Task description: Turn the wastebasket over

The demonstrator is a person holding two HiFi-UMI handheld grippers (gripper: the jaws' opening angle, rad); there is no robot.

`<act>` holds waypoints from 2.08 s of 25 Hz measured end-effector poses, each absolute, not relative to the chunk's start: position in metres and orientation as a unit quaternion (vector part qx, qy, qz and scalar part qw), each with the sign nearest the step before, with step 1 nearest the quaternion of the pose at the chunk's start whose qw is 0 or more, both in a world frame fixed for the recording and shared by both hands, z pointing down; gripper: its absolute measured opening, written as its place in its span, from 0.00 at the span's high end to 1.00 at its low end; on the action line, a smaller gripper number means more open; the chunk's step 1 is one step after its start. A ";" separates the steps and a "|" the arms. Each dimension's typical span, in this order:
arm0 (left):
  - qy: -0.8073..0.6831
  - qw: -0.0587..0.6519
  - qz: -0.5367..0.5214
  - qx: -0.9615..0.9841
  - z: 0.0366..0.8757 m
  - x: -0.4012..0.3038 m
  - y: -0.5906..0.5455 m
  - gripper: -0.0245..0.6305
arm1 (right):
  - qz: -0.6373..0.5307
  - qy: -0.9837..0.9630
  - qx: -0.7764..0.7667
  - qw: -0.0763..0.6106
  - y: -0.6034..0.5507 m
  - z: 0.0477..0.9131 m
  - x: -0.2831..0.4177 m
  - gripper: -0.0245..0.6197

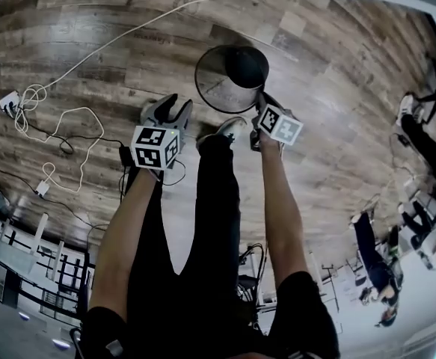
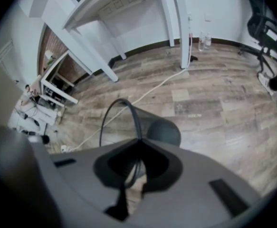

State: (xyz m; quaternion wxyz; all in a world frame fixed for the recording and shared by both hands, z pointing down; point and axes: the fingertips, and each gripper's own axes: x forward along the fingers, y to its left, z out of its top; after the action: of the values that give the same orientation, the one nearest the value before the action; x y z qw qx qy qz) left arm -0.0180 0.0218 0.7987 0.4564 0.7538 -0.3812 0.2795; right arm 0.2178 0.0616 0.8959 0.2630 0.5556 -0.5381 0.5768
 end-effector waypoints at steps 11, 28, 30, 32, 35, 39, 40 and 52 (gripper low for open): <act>-0.367 0.491 0.333 0.717 0.858 -0.044 0.036 0.65 | 0.588 -0.580 0.525 0.206 0.053 0.831 0.168 0.89; -0.398 0.502 0.316 0.700 0.882 -0.100 0.025 0.81 | 0.618 -0.593 0.488 0.169 0.047 0.850 0.116 0.89; -0.401 0.505 0.320 0.694 0.890 -0.105 0.027 0.82 | 0.629 -0.581 0.489 0.168 0.053 0.869 0.111 0.89; -0.401 0.504 0.328 0.691 0.900 -0.109 0.031 0.82 | 0.637 -0.569 0.491 0.169 0.059 0.886 0.108 0.89; -0.400 0.502 0.334 0.690 0.916 -0.114 0.037 0.82 | 0.645 -0.558 0.493 0.171 0.067 0.909 0.103 0.89; -0.401 0.501 0.345 0.685 0.941 -0.119 0.043 0.82 | 0.645 -0.551 0.499 0.177 0.074 0.935 0.098 0.89; -0.401 0.499 0.347 0.685 0.946 -0.120 0.043 0.82 | 0.645 -0.548 0.502 0.177 0.077 0.941 0.097 0.89; -0.403 0.490 0.348 0.690 0.974 -0.127 0.049 0.83 | 0.655 -0.528 0.513 0.171 0.097 0.976 0.088 0.89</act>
State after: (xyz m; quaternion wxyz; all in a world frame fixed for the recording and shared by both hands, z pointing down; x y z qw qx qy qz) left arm -0.1274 0.0492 0.9737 0.4902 0.6902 -0.4028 0.3480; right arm 0.0880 0.0974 0.9762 0.1711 0.5133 -0.5279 0.6546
